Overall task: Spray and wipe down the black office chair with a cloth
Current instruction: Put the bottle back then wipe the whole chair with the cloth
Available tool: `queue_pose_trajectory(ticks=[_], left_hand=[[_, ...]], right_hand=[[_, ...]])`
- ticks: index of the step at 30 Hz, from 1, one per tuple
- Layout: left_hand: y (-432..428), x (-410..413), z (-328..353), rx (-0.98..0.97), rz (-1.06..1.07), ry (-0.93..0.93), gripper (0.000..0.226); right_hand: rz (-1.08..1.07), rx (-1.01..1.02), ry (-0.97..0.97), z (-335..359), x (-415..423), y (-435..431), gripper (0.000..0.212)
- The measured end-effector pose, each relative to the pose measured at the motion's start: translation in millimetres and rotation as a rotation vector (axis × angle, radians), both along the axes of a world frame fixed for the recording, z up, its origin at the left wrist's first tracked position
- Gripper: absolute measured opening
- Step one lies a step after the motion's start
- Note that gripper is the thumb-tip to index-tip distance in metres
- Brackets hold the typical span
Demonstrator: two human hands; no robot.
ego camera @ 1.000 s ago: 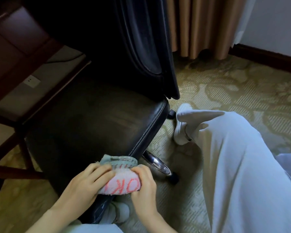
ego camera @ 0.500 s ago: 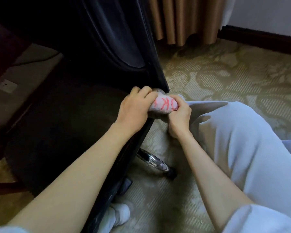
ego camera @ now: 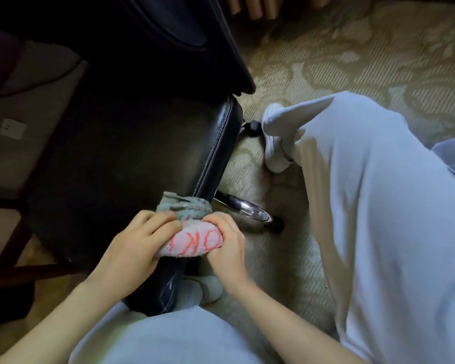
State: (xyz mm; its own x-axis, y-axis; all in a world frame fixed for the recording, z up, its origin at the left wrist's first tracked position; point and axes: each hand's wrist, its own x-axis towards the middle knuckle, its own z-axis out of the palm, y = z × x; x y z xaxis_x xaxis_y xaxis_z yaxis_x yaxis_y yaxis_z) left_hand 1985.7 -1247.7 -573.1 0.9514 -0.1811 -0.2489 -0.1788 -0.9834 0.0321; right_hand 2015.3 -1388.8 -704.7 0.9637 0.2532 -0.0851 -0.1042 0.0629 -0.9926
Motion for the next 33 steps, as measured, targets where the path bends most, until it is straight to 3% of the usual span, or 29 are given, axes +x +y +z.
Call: queue_pose_trajectory(ticks=[2, 7, 16, 20, 28, 33], left_hand=[[2, -36, 0, 0.007, 0.020, 0.047, 0.052], [-1, -58, 2, 0.060, -0.040, 0.077, 0.042], [-19, 72, -17, 0.060, -0.037, -0.143, 0.035], [-22, 94, -19, 0.013, -0.048, -0.131, 0.036], [-1, -19, -7, 0.069, -0.077, 0.002, 0.035], [13, -108, -4, 0.050, 0.044, 0.115, 0.045]], right_hand=[[0.078, 0.020, 0.052, -1, -34, 0, 0.021], [0.152, 0.022, 0.141, -3, -64, 1, 0.029], [-0.158, -0.018, -0.031, -1, 80, -8, 0.034], [-0.187, -0.034, -0.038, -3, 90, -8, 0.034], [0.093, -0.004, 0.053, -4, -34, -2, 0.032], [0.206, -0.012, 0.114, -3, -102, 13, 0.035]])
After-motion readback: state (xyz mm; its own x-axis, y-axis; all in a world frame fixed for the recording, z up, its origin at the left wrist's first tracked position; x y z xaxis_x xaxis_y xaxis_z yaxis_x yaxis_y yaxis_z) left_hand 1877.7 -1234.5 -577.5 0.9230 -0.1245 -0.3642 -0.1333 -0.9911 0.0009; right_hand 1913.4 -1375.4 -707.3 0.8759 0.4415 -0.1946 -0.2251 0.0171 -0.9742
